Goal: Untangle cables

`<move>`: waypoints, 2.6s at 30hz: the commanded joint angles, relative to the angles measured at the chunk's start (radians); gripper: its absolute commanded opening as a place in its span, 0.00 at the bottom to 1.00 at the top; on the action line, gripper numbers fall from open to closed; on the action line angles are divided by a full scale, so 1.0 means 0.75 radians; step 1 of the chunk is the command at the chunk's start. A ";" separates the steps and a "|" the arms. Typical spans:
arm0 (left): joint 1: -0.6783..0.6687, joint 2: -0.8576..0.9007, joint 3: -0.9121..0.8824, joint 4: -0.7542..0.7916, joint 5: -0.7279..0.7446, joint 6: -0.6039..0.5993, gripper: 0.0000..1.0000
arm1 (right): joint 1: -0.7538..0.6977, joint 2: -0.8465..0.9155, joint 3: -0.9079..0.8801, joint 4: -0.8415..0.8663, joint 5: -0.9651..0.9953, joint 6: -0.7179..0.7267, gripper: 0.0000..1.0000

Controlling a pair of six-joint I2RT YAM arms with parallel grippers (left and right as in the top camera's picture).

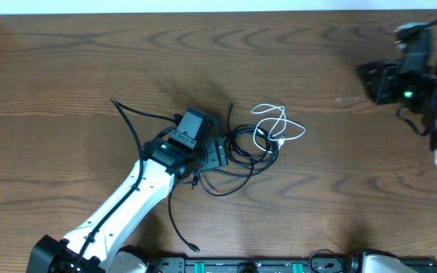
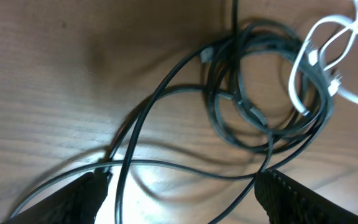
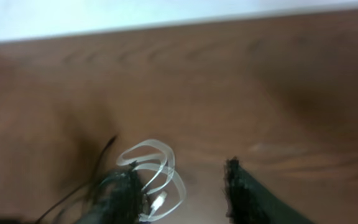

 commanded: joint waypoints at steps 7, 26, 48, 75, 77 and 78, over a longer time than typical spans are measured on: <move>-0.075 0.112 0.001 0.241 -0.062 -0.109 0.84 | 0.107 0.021 0.004 -0.049 -0.037 0.045 0.53; -0.164 0.562 0.001 0.618 -0.247 0.255 0.33 | 0.216 0.052 -0.083 -0.108 -0.018 0.071 0.62; -0.163 0.562 0.001 0.608 -0.247 0.245 0.08 | 0.574 0.148 -0.782 0.391 0.188 0.819 0.57; -0.163 0.562 0.001 0.607 -0.247 0.241 0.08 | 0.616 0.149 -1.012 0.877 0.488 1.365 0.01; -0.163 0.559 0.001 0.600 -0.247 0.241 0.08 | 0.612 0.149 -1.012 0.877 0.642 1.298 0.01; -0.163 0.555 0.001 0.594 -0.247 0.241 0.07 | 0.603 0.149 -1.012 0.872 0.743 1.277 0.01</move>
